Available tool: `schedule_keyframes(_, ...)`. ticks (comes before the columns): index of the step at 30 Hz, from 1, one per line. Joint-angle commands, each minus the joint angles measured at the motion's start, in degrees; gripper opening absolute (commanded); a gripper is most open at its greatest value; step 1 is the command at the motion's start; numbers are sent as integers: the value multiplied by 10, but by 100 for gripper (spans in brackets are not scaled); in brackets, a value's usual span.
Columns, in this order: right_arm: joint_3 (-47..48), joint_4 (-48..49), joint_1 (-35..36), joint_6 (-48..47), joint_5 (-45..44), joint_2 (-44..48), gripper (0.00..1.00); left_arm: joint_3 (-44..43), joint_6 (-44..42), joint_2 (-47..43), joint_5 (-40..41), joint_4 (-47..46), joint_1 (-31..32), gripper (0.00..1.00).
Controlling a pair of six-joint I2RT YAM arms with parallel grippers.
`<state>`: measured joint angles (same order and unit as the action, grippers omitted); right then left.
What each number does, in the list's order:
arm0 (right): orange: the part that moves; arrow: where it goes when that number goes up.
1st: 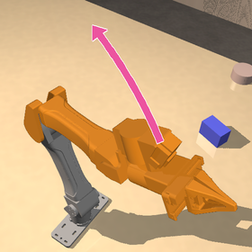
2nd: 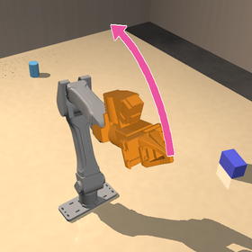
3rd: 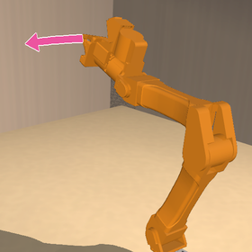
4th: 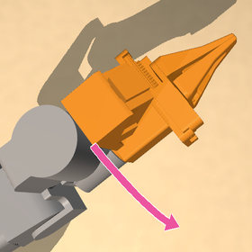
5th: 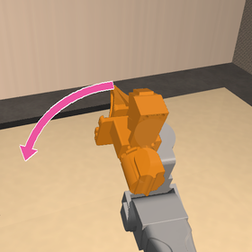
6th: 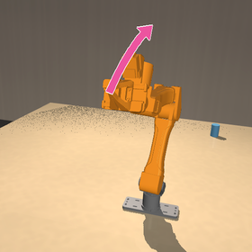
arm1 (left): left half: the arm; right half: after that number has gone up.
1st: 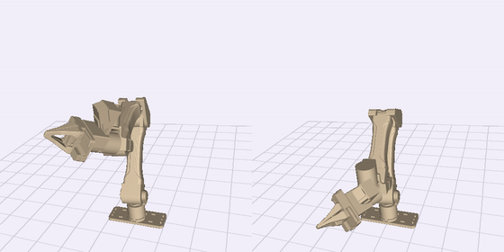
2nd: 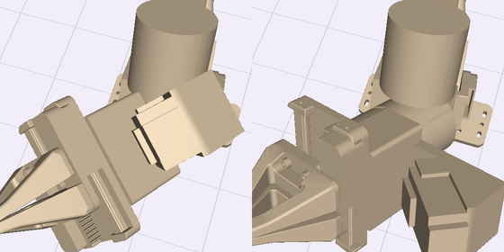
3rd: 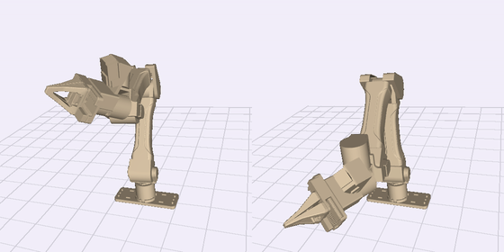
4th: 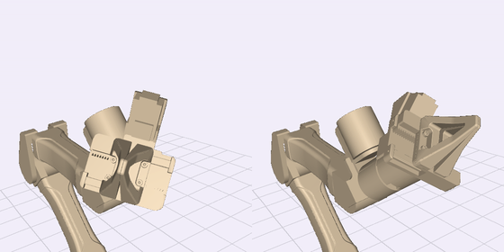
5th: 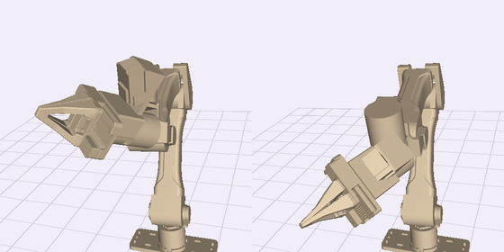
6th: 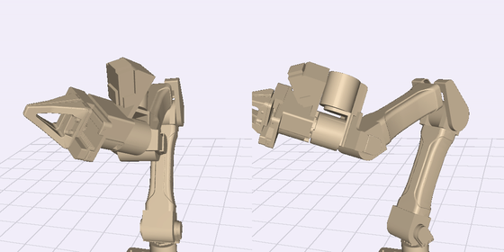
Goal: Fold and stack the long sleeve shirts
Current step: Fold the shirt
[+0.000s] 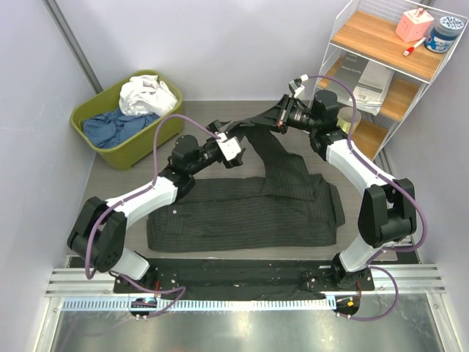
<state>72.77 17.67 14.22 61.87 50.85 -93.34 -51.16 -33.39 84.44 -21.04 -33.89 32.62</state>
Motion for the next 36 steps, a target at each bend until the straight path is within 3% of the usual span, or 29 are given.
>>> schedule_keyframes(1, 4, 32, 6, 3, 10, 22, 1, -7, -36, 13, 30, -79, 2, 100)
schedule_keyframes(6, 0, 32, 12, 5, 15, 23, 1, -40, 0, 36, 84, -80, 2, 98)
schedule_keyframes(11, -1, 29, 15, 6, 19, 21, 1, -61, 23, 31, 64, -65, 2, 83)
schedule_keyframes(13, 0, 30, 16, 6, 22, 20, 1, -63, 25, 30, 56, -59, 2, 71)
schedule_keyframes(14, 1, 29, 16, 8, 24, 20, 1, -69, 24, 28, 46, -44, 2, 58)
schedule_keyframes(22, -3, 28, 20, 0, 37, 25, 1, -81, 14, 6, -15, 18, 2, 26)
schedule_keyframes(24, 0, 15, 19, -24, 43, 30, 1, -98, 6, -7, -29, 77, 2, 0)
schedule_keyframes(25, 2, -2, 19, -36, 47, 31, 1, -105, 7, -13, -42, 102, 2, 0)
schedule_keyframes(27, 6, -23, 17, -61, 63, 41, 9, -120, 4, -35, -58, 188, 2, 0)
schedule_keyframes(28, 17, -70, 15, -121, 67, 47, 26, -133, 8, -42, -66, 216, 2, 0)
schedule_keyframes(29, 25, -104, 12, -160, 73, 54, 35, -141, 18, -52, -69, 273, 2, 0)
schedule_keyframes(30, 34, -200, -1, -214, 72, 61, 44, -149, 18, -61, -74, 307, 2, 0)
schedule_keyframes(31, 56, -254, -11, -310, 62, 75, 45, -159, 19, -80, -77, 333, 2, 0)
schedule_keyframes(33, 72, -341, -32, -391, 51, 88, 51, -165, 17, -103, -104, 415, 2, 0)
schedule_keyframes(34, 82, -409, -58, -455, 55, 102, 61, -169, 9, -130, -121, 444, 2, 0)
schedule_keyframes(36, 91, -507, -86, -516, 43, 117, 71, -184, -8, -153, -174, 533, 4, 0)
